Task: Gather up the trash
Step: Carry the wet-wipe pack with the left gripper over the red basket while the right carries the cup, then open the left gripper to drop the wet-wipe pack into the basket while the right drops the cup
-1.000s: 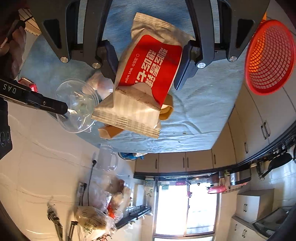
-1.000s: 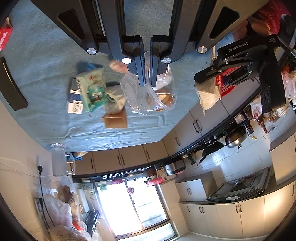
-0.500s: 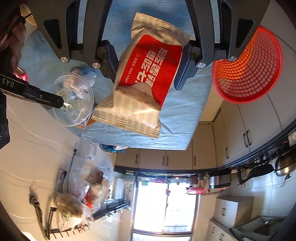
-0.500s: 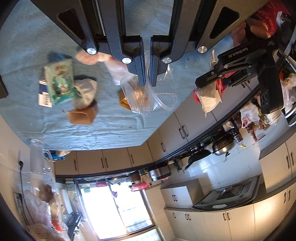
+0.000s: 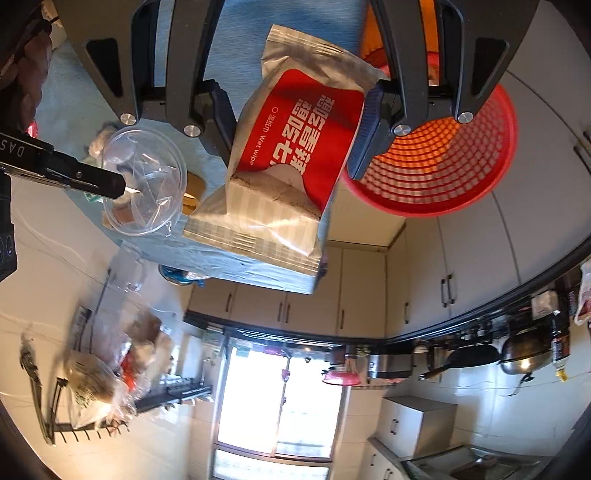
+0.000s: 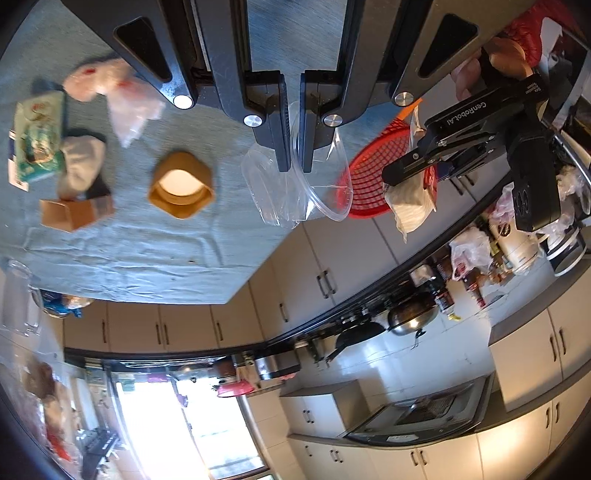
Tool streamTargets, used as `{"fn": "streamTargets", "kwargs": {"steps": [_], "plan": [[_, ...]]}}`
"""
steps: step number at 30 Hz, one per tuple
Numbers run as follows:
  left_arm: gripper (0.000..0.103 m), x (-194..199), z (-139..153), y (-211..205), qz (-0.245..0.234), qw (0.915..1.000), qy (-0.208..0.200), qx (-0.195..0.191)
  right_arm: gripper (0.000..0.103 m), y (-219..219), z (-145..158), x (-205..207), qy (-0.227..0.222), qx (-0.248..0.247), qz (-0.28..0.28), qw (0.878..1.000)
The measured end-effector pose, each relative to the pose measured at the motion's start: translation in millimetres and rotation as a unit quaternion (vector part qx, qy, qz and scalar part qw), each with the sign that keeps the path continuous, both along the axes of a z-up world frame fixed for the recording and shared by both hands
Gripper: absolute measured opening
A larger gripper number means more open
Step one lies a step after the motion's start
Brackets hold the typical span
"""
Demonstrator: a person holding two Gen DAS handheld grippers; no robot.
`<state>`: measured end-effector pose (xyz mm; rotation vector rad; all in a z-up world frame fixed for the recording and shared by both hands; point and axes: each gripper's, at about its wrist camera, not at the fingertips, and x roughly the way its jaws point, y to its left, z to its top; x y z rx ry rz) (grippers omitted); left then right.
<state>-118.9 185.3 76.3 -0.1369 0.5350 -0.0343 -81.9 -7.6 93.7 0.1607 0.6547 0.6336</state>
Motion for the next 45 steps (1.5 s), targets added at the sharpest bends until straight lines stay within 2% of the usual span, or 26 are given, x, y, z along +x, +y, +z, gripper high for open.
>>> {"fn": "streamTargets", "kwargs": {"steps": [8, 20, 32, 38, 45], "plan": [[0.055, -5, -2, 48, 0.052, 0.9986, 0.006, -0.011, 0.005, 42, 4, 20, 0.017, 0.006, 0.039, 0.999], [0.055, 7, -26, 117, 0.11, 0.991, 0.05, -0.057, 0.005, 114, -11, 52, 0.06, 0.005, 0.09, 0.994], [0.056, 29, -40, 135, 0.128, 0.9872, 0.073, -0.06, 0.006, 163, -41, 84, 0.101, -0.011, 0.104, 0.989], [0.056, 36, -44, 135, 0.129, 0.987, 0.077, -0.057, 0.006, 170, -52, 93, 0.112, -0.022, 0.106, 0.988], [0.056, 37, -42, 134, 0.127, 0.9867, 0.078, -0.064, 0.021, 167, -48, 92, 0.106, -0.018, 0.106, 0.989]]}}
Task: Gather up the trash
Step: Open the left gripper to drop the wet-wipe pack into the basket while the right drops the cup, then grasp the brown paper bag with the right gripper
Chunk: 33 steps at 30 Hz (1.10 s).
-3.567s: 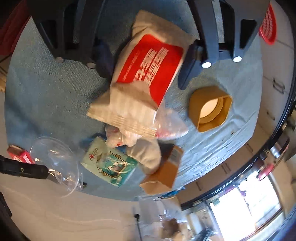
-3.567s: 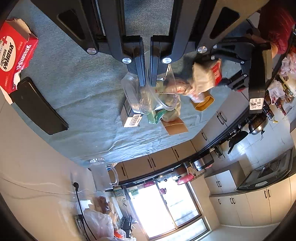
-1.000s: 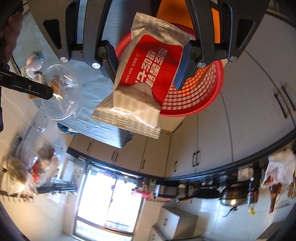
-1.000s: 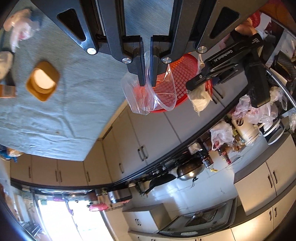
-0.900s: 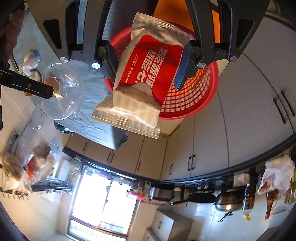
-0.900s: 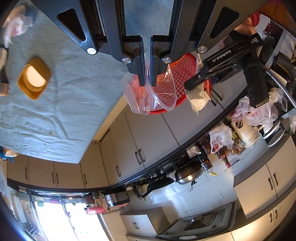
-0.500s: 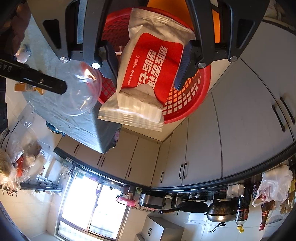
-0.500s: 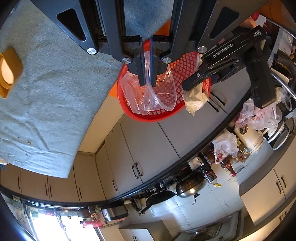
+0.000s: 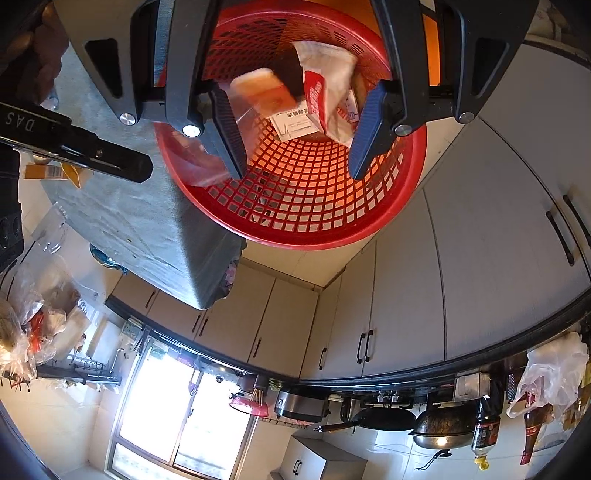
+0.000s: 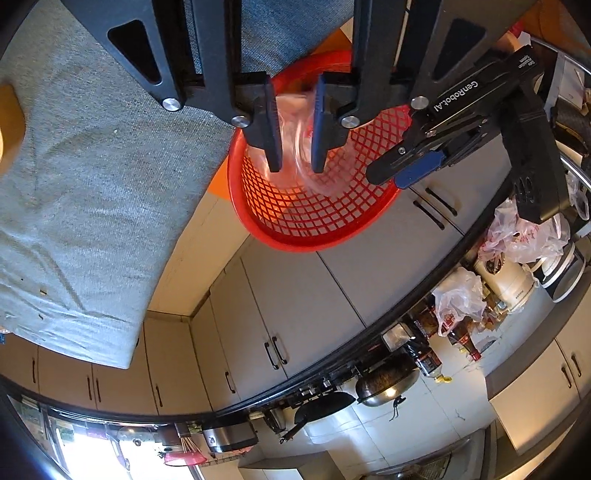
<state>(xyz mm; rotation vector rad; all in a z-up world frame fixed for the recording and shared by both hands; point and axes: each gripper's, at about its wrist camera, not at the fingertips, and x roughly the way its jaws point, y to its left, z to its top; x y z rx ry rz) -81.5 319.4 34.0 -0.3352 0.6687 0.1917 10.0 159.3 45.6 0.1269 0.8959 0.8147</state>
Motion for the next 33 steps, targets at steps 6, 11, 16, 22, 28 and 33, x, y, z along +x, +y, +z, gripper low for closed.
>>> {"fn": "streamTargets", "kwargs": {"steps": [6, 11, 16, 22, 28, 33], "plan": [[0.056, -5, 11, -12, -0.013, 0.9998, -0.011, 0.004, 0.021, -22, 13, -11, -0.009, 0.018, -0.009, 1.0], [0.056, -4, 24, -41, -0.042, 0.9987, -0.022, 0.017, 0.021, -62, 30, -23, -0.016, 0.037, -0.036, 0.999], [0.056, 2, 36, -84, -0.082, 0.9956, -0.028, 0.034, 0.021, -134, 51, -32, -0.015, 0.072, -0.09, 0.993], [0.056, 13, 44, -143, -0.135, 0.9893, -0.029, 0.046, 0.021, -234, 63, -32, -0.014, 0.079, -0.169, 0.982], [0.056, 30, 43, -202, -0.191, 0.9798, -0.014, 0.056, 0.021, -308, 61, -23, -0.009, 0.06, -0.226, 0.972], [0.056, 39, 41, -241, -0.226, 0.9722, -0.007, 0.063, 0.021, -330, 54, -3, 0.0, 0.045, -0.232, 0.972]]}}
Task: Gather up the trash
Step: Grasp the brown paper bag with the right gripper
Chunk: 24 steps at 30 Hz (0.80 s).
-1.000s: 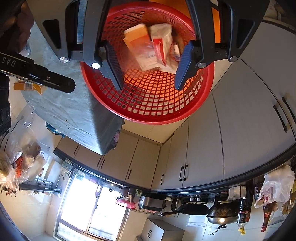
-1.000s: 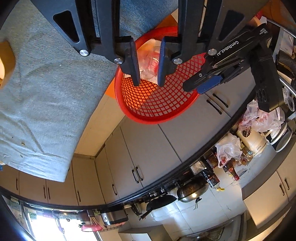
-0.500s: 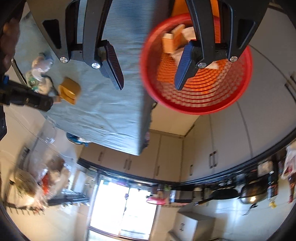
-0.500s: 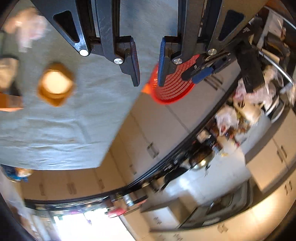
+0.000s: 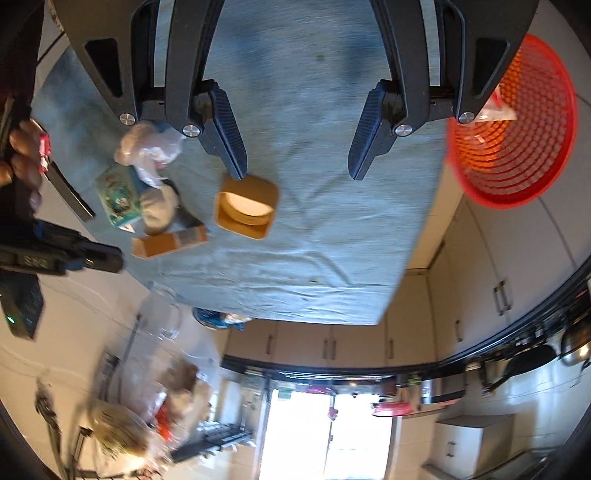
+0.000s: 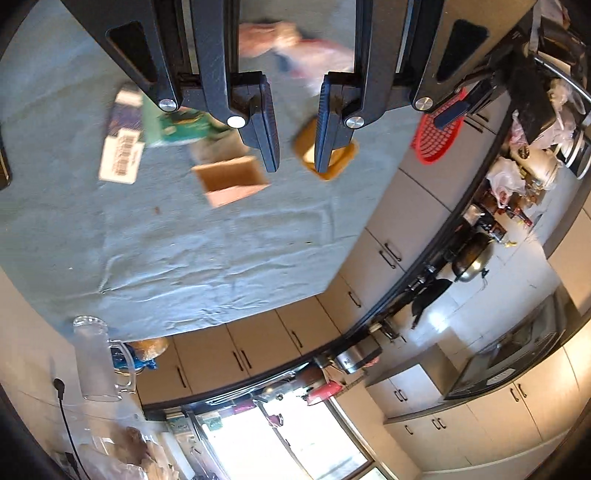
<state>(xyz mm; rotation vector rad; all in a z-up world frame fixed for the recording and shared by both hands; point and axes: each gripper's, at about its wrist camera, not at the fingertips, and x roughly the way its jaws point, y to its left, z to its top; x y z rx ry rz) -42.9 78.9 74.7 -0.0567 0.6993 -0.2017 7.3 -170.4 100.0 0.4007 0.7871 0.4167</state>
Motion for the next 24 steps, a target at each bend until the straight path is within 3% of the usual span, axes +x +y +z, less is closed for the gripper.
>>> {"fn": "streamTargets", "kwargs": {"steps": [6, 15, 21, 24], "plan": [[0.056, 7, -6, -18, -0.018, 0.9998, 0.007, 0.011, 0.021, 3, -8, 13, 0.011, -0.025, 0.019, 0.999], [0.056, 13, -12, -17, -0.017, 0.9997, 0.014, 0.006, 0.021, 28, -22, 32, 0.015, -0.107, 0.027, 0.994], [0.056, 22, -16, -19, -0.018, 0.9996, 0.021, 0.007, 0.021, 36, -38, 44, 0.029, -0.131, 0.03, 0.991], [0.056, 26, -18, -21, -0.018, 0.9995, 0.024, 0.007, 0.007, 36, -40, 43, 0.023, -0.133, 0.03, 0.99]]}}
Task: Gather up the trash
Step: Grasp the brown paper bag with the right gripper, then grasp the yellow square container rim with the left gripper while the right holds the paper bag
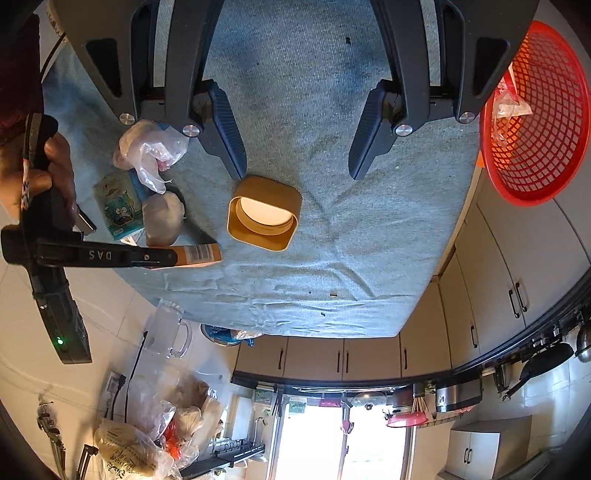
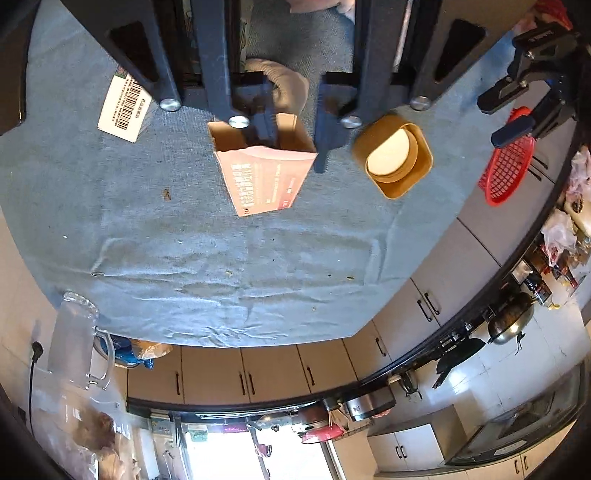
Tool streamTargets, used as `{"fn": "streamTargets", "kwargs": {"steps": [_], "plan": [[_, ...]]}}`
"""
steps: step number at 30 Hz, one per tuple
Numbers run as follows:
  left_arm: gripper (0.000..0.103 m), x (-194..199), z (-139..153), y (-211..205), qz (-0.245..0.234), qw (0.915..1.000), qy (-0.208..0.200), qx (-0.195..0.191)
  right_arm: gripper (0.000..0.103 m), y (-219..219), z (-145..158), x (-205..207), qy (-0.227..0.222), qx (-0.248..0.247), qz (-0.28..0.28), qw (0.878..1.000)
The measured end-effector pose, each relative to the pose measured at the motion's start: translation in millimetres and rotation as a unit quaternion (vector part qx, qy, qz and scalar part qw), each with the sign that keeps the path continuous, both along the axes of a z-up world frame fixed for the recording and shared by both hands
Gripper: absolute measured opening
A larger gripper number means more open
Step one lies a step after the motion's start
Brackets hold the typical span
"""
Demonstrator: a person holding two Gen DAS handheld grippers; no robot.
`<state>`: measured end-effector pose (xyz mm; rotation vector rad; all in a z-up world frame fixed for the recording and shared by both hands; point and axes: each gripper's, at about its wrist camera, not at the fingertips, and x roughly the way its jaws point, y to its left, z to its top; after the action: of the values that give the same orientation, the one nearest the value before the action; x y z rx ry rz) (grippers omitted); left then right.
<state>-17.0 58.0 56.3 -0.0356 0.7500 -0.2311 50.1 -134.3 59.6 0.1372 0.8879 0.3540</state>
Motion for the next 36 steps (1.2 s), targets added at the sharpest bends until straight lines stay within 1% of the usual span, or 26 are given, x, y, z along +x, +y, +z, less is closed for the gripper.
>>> {"fn": "streamTargets", "kwargs": {"steps": [1, 4, 10, 12, 14, 16, 19, 21, 23, 26, 28, 31, 32, 36], "plan": [[0.056, 1, -1, 1, 0.0, 1.0, 0.001, 0.0, 0.005, -1, 1, -2, -0.005, -0.001, -0.004, 1.0], [0.056, 6, -1, 0, 0.001, 1.0, 0.005, 0.0, 0.003, -9, 6, -9, -0.022, 0.02, -0.013, 0.999], [0.056, 21, 1, -2, 0.0, 0.9999, 0.012, -0.011, 0.002, -23, 20, -35, -0.061, 0.065, -0.027, 0.996], [0.057, 29, 0, -4, -0.001, 0.9995, 0.024, -0.018, 0.002, -26, 24, -45, -0.075, 0.083, -0.026, 0.993], [0.057, 36, 0, -6, -0.003, 0.9993, 0.029, -0.021, 0.002, -27, 27, -52, -0.08, 0.091, -0.025, 0.992], [0.057, 46, -1, -10, -0.001, 0.9992, 0.037, -0.014, 0.002, -28, 29, -57, -0.083, 0.105, -0.02, 0.991], [0.055, 62, -5, -15, -0.001, 0.9987, 0.05, -0.005, 0.002, -28, 31, -61, -0.085, 0.112, -0.016, 0.99], [0.046, 73, -8, -18, -0.004, 0.9982, 0.06, 0.002, 0.002, -29, 32, -63, -0.084, 0.118, -0.015, 0.989], [0.04, 82, -11, -20, -0.009, 0.9972, 0.074, 0.003, 0.002, -30, 32, -64, -0.084, 0.121, -0.015, 0.989], [0.025, 95, -20, -25, -0.013, 0.9953, 0.094, 0.021, 0.002, -33, 30, -64, -0.082, 0.129, -0.015, 0.988], [0.022, 99, -27, -29, -0.014, 0.994, 0.104, 0.03, 0.002, -34, 30, -65, -0.084, 0.131, -0.016, 0.988], [0.016, 96, -30, -34, -0.01, 0.9943, 0.096, 0.046, 0.002, -36, 30, -66, -0.084, 0.134, -0.016, 0.987], [0.012, 95, -31, -35, -0.008, 0.9945, 0.092, 0.049, 0.002, -36, 30, -66, -0.084, 0.135, -0.017, 0.987], [0.009, 80, -24, -41, -0.007, 0.996, 0.061, 0.064, 0.002, -38, 29, -67, -0.084, 0.139, -0.017, 0.987]]}}
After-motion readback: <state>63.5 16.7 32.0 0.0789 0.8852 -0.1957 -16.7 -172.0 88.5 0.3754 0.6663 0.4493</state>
